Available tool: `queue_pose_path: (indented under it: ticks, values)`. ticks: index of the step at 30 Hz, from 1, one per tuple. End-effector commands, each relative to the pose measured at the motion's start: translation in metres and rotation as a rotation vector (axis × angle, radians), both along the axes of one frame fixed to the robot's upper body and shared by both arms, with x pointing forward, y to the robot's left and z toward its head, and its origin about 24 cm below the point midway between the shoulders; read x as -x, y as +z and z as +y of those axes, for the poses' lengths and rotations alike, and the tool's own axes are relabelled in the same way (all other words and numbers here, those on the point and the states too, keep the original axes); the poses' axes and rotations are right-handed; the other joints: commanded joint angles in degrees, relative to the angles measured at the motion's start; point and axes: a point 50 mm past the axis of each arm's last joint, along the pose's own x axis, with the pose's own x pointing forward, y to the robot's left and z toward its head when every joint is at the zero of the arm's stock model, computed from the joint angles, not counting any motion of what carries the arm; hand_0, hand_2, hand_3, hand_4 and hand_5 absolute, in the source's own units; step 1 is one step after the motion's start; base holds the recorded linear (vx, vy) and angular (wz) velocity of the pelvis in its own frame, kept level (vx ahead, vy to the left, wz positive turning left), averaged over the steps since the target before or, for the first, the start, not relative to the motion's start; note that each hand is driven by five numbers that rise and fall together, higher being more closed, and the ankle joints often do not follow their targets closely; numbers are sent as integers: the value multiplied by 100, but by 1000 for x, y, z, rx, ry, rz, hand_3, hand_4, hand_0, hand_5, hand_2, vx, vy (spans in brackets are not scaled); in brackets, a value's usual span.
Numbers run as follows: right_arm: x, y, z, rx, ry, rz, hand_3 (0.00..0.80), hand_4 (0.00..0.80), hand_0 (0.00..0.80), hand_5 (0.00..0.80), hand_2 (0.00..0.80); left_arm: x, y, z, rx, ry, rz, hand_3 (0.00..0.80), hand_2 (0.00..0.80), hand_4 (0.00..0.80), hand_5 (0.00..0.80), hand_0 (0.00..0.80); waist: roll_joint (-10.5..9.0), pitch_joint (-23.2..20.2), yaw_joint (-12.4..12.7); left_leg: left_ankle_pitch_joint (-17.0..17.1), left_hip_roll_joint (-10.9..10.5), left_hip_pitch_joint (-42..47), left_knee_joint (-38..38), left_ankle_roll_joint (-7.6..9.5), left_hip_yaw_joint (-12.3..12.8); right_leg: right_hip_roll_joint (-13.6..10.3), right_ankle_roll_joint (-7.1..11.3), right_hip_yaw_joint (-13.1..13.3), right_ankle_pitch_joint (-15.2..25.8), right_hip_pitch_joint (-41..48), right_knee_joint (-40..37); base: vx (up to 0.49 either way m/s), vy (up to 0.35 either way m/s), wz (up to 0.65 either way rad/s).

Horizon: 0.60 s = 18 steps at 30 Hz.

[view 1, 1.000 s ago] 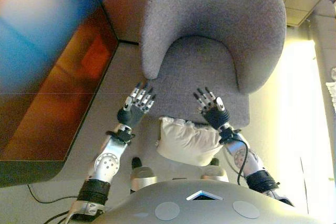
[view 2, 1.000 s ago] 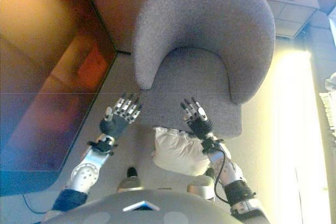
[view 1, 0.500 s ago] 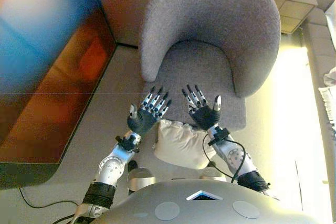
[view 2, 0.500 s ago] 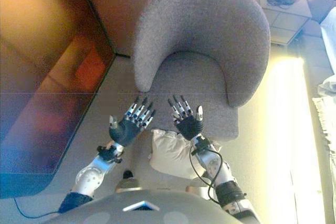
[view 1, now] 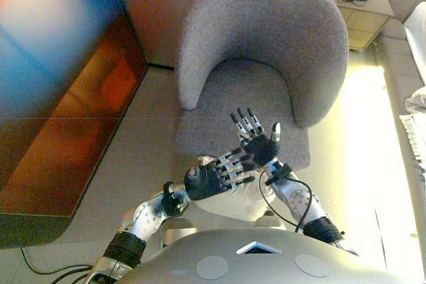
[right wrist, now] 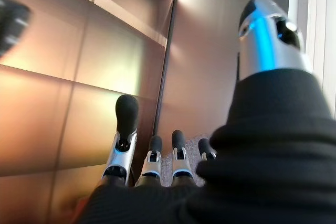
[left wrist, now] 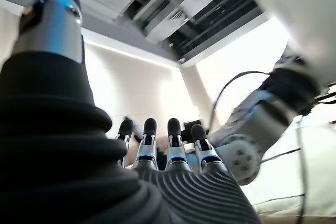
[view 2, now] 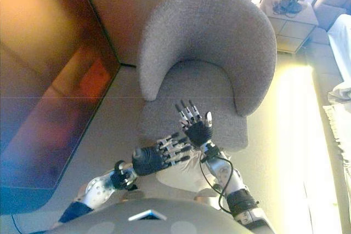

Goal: Pick up the cushion and take it to the sofa

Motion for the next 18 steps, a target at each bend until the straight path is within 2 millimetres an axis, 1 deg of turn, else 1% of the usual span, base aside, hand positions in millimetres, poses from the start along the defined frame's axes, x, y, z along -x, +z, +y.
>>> queue_pose_path:
  ticks: [1, 5, 9, 12, 18]
  values:
    - [-25, 31, 10, -55, 31, -173, 0, 0, 0, 0, 0, -6, 6, -11, 72, -73, -53, 0, 0, 0, 0, 0, 187, 63, -40, -182, -56, -83, 150, 389, 118, 163, -95, -324, -2, -225, 221, 0, 0, 0]
    - [-23, 32, 12, -54, 53, -187, 0, 0, 0, 0, 0, -6, 5, -13, 88, -96, -62, 0, 0, 0, 0, 0, 188, 73, -68, -175, -52, -93, 142, 394, 140, 177, -95, -299, -3, -253, 229, 0, 0, 0]
    - [-23, 34, 15, -55, 77, -201, 0, 0, 0, 0, 0, -7, 2, -15, 53, -113, -76, 0, 0, 0, 0, 0, 180, 64, -96, -179, -49, -81, 139, 395, 140, 188, -92, -274, -13, -249, 230, 31, -2, 0]
    - [-20, 36, 18, -51, 113, -234, 0, 0, 0, 0, 0, -12, 4, -14, 76, -80, -81, 0, 0, 0, 0, 0, 173, 41, -120, -182, -53, -59, 116, 402, 149, 195, -93, -281, -17, -228, 208, 51, 10, -1]
    - [-11, 37, 17, -50, 155, -286, 0, 0, 0, 0, 0, -22, 9, -10, 75, -35, -120, 0, 0, 0, 0, 0, 157, 12, -144, -169, -80, -87, 104, 406, 136, 196, -95, -301, -14, -228, 200, 38, 7, -5]
